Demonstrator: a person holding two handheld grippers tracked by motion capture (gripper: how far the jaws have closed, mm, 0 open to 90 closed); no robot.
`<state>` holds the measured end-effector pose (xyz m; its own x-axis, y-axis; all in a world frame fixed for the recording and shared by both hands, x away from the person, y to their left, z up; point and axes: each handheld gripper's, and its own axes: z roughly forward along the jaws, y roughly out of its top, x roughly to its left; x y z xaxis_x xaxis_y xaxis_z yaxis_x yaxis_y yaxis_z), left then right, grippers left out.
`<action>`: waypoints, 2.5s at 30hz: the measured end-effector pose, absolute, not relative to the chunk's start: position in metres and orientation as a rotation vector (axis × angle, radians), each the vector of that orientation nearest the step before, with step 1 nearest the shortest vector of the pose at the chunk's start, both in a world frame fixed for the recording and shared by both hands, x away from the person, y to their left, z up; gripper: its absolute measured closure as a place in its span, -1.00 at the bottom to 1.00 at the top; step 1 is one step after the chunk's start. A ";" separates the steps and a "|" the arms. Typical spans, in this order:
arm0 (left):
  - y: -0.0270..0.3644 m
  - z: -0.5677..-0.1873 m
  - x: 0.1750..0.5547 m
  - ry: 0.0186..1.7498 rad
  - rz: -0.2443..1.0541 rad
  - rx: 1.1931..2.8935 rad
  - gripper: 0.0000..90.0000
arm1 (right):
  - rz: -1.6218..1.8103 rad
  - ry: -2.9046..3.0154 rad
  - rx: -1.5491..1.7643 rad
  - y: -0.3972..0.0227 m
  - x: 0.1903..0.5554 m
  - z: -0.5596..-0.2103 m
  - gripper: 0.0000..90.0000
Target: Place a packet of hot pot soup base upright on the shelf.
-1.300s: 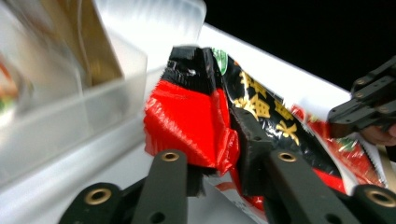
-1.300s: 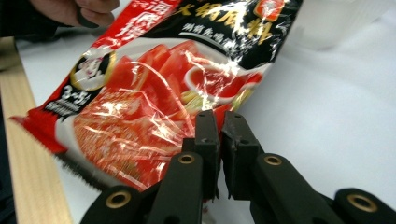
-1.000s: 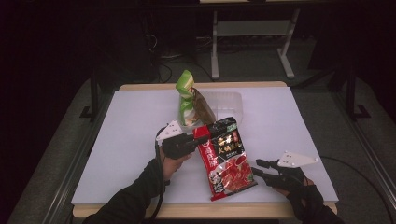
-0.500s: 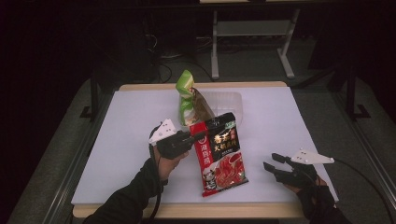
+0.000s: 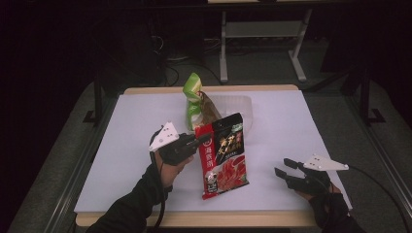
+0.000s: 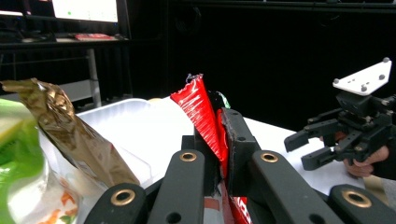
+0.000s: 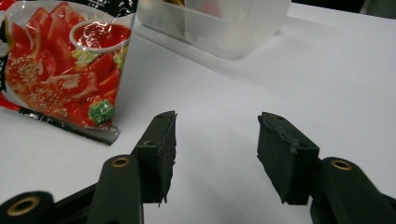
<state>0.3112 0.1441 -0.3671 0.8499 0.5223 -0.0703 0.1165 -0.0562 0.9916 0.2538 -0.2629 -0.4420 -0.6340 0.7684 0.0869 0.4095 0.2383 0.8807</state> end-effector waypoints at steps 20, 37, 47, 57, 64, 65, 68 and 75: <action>0.135 -0.336 0.314 0.512 0.453 1.579 0.92 | 1.339 2.157 1.085 -0.261 0.249 -0.443 0.01; 0.121 -0.301 0.330 0.502 0.516 1.536 0.93 | 1.342 2.152 1.105 -0.264 0.248 -0.444 0.01; 0.094 -0.271 0.356 0.510 0.550 1.503 0.94 | 1.344 2.146 1.114 -0.267 0.247 -0.444 0.01; 0.056 -0.269 0.398 0.572 0.588 1.523 0.94 | 1.352 2.148 1.099 -0.267 0.246 -0.442 0.04; 0.032 -0.278 0.429 0.630 0.608 1.531 0.94 | 1.354 2.152 1.102 -0.267 0.247 -0.444 0.03; 0.031 -0.279 0.432 0.636 0.604 1.529 0.94 | 1.357 2.151 1.103 -0.267 0.247 -0.444 0.03; 0.025 -0.283 0.442 0.665 0.624 1.528 0.94 | 1.359 2.153 1.103 -0.267 0.247 -0.445 0.03; 0.011 -0.288 0.464 0.715 0.659 1.505 0.94 | 1.371 2.159 1.090 -0.263 0.246 -0.444 0.04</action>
